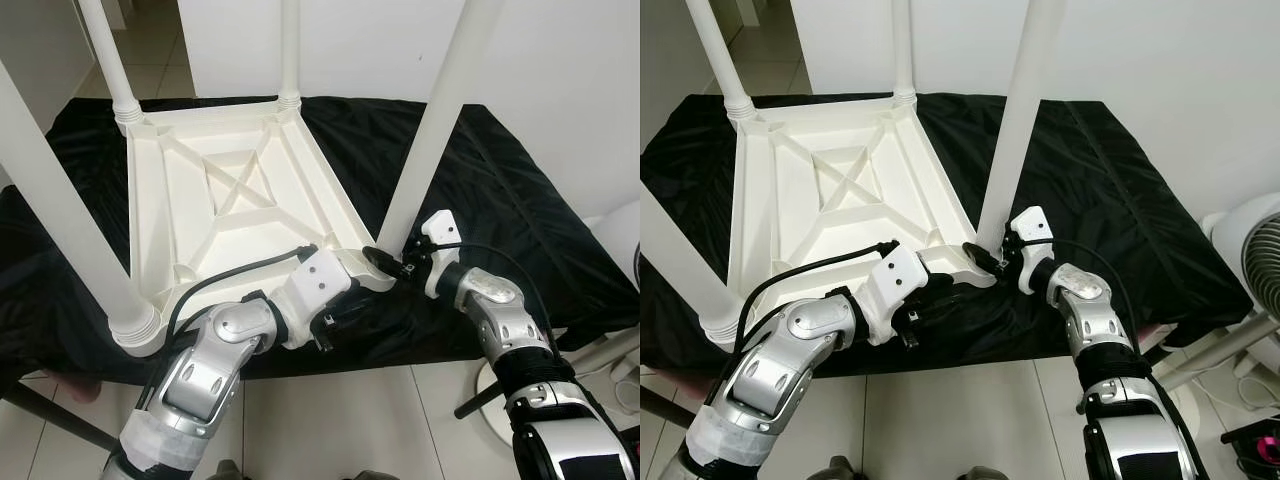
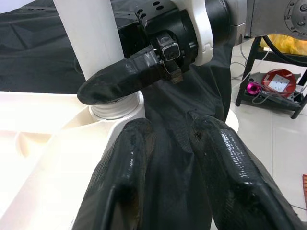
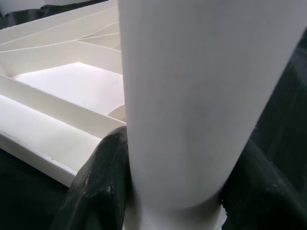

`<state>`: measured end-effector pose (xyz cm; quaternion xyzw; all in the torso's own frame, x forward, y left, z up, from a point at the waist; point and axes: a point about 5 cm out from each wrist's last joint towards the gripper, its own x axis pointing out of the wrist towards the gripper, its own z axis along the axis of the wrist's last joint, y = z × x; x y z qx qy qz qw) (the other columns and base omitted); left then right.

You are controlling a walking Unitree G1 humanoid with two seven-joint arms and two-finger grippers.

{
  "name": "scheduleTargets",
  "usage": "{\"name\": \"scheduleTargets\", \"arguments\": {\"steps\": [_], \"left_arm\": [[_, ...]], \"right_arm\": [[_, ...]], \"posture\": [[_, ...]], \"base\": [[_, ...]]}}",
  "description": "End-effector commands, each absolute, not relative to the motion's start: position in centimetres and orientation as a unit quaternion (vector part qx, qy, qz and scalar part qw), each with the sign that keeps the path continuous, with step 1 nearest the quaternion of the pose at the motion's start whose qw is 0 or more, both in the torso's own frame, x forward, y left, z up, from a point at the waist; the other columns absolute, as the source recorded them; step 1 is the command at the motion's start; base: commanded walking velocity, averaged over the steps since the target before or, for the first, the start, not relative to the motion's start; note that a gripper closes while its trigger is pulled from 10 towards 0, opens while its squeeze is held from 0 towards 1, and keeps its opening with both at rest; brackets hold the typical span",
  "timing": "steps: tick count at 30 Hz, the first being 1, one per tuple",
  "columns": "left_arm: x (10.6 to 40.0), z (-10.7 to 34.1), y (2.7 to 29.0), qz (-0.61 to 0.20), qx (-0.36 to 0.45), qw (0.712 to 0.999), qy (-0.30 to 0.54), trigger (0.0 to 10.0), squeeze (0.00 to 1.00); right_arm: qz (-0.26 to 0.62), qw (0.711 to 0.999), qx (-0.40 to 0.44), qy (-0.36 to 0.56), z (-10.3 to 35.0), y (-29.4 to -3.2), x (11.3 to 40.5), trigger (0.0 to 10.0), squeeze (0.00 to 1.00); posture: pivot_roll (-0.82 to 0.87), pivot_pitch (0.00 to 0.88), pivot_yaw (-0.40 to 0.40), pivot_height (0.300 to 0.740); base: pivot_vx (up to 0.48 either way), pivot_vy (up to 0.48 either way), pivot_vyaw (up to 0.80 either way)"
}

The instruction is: Building children table

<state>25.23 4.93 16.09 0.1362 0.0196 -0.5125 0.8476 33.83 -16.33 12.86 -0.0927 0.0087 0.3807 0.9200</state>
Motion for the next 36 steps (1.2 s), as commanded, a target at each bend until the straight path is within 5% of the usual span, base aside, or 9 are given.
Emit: {"name": "scheduleTargets", "arguments": {"steps": [1, 2, 16, 25, 36], "left_arm": [[25.5, 16.2, 5.2, -0.479, 0.138, 0.867, 0.014, 10.0, 0.0], [25.5, 16.2, 5.2, -0.479, 0.138, 0.867, 0.014, 10.0, 0.0], [25.2, 16.1, 5.1, -0.483, 0.134, 0.865, 0.017, 10.0, 0.0], [24.9, 15.9, 4.8, -0.494, 0.136, 0.859, 0.02, 10.0, 0.0], [24.7, 15.9, 4.6, -0.502, 0.134, 0.854, 0.02, 10.0, 0.0]], "right_arm": [[0.388, 0.915, -0.1, 0.038, 11.5, -16.4, 33.4, 3.5, 0.0], [0.384, 0.918, -0.094, 0.039, 11.4, -16.5, 33.3, 10.0, 0.0], [0.257, 0.966, -0.023, 0.014, 11.4, -14.4, 32.7, 10.0, 0.0], [0.063, 0.997, 0.018, 0.042, 10.9, -11.5, 30.6, 10.0, 0.0], [0.042, 0.998, 0.031, 0.039, 11.6, -10.0, 30.2, 10.0, 0.0]], "posture": [[-0.06, 0.007, -0.03, 0.74], [-0.06, 0.007, -0.03, 0.74], [-0.06, 0.02, -0.033, 0.74], [-0.07, 0.018, -0.032, 0.74], [-0.08, 0.01, -0.026, 0.74]], "base": [[0.0, 0.0, 0.0], [0.0, 0.0, 0.0], [0.0, 0.0, 0.0], [0.0, 0.0, 0.0], [0.0, 0.0, 0.0]]}}
